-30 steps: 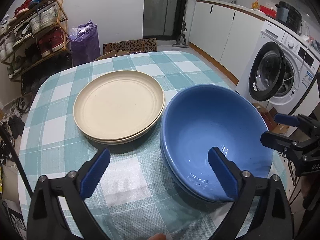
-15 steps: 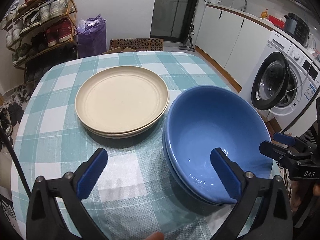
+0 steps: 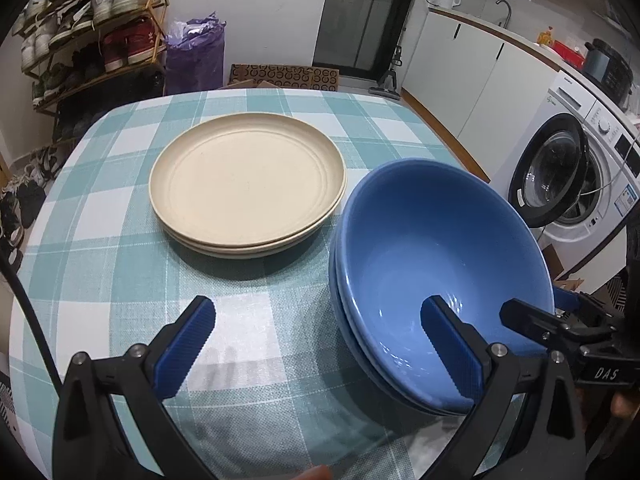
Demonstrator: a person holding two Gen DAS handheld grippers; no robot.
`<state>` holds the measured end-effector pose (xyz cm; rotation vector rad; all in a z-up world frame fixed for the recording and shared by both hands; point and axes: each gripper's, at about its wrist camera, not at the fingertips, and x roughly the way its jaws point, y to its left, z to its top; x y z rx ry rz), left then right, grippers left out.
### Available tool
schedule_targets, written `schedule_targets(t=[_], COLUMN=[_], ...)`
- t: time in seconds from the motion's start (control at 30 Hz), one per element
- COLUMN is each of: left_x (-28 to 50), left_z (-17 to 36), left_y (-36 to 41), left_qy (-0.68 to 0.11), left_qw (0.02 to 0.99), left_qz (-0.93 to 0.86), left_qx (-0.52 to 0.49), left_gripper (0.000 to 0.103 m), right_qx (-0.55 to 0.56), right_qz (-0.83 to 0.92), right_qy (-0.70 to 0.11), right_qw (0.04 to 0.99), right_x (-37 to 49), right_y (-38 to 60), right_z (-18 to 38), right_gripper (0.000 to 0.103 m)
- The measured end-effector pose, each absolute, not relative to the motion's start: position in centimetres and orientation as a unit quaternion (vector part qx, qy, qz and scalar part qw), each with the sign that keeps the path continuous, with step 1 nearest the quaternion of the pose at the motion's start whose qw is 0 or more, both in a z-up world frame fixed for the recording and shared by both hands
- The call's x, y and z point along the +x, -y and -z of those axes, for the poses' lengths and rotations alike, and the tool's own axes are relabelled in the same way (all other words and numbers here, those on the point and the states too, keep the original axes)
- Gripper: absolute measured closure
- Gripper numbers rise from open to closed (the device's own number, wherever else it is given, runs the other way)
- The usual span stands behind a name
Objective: Organize plates and bowls
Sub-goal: 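Close both tools on the rim of the nested blue bowls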
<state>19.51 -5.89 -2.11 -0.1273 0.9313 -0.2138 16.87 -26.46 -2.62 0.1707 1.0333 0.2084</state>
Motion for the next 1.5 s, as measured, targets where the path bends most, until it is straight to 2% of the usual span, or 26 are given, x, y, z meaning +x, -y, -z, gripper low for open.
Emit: schedule_targets(t=[0.43, 0.53, 0.6, 0.63, 0.73, 0.8, 0.87, 0.9, 1.07, 1.2, 1.5], left_x=[19.5, 19.5, 19.5, 19.5, 19.5, 19.5, 19.4, 19.4, 19.0, 18.7, 18.5], left_z=[2.6, 2.7, 2.8, 2.8, 2.9, 3.0, 3.0, 3.0, 2.7, 2.4, 2.3], left_y=[6.4, 6.2, 6.1, 6.1, 6.0, 6.1, 6.1, 6.1, 6.6, 7.2, 7.4], left_qy=[-0.444, -0.443, -0.441, -0.443, -0.446, -0.448, -0.448, -0.448, -0.441, -0.438, -0.437], left_qw=[0.890, 0.891, 0.891, 0.889, 0.885, 0.883, 0.881, 0.881, 0.881, 0.882, 0.884], left_qz=[0.091, 0.090, 0.097, 0.102, 0.116, 0.120, 0.126, 0.129, 0.145, 0.150, 0.145], left_qx=[-0.045, -0.049, -0.052, -0.057, -0.070, -0.075, -0.082, -0.085, -0.092, -0.082, -0.080], left_gripper=[0.000, 0.003, 0.009, 0.011, 0.020, 0.032, 0.038, 0.041, 0.061, 0.072, 0.073], right_qx=[0.094, 0.100, 0.109, 0.114, 0.121, 0.127, 0.131, 0.134, 0.137, 0.134, 0.119], right_qz=[-0.103, -0.104, -0.105, -0.105, -0.108, -0.114, -0.118, -0.122, -0.131, -0.132, -0.126], right_qy=[-0.480, -0.479, -0.478, -0.478, -0.479, -0.476, -0.475, -0.474, -0.474, -0.471, -0.466], right_qw=[0.866, 0.866, 0.865, 0.864, 0.863, 0.863, 0.862, 0.862, 0.860, 0.862, 0.867], right_x=[17.3, 17.3, 17.3, 17.3, 17.2, 17.1, 17.0, 17.0, 16.7, 16.5, 16.1], right_y=[26.2, 26.2, 26.4, 26.5, 26.5, 26.5, 26.4, 26.4, 26.2, 26.1, 25.8], right_z=[2.8, 2.9, 3.0, 3.0, 3.2, 3.0, 3.0, 3.0, 2.8, 2.7, 2.5], right_gripper=[0.001, 0.005, 0.021, 0.025, 0.030, 0.035, 0.038, 0.045, 0.061, 0.065, 0.068])
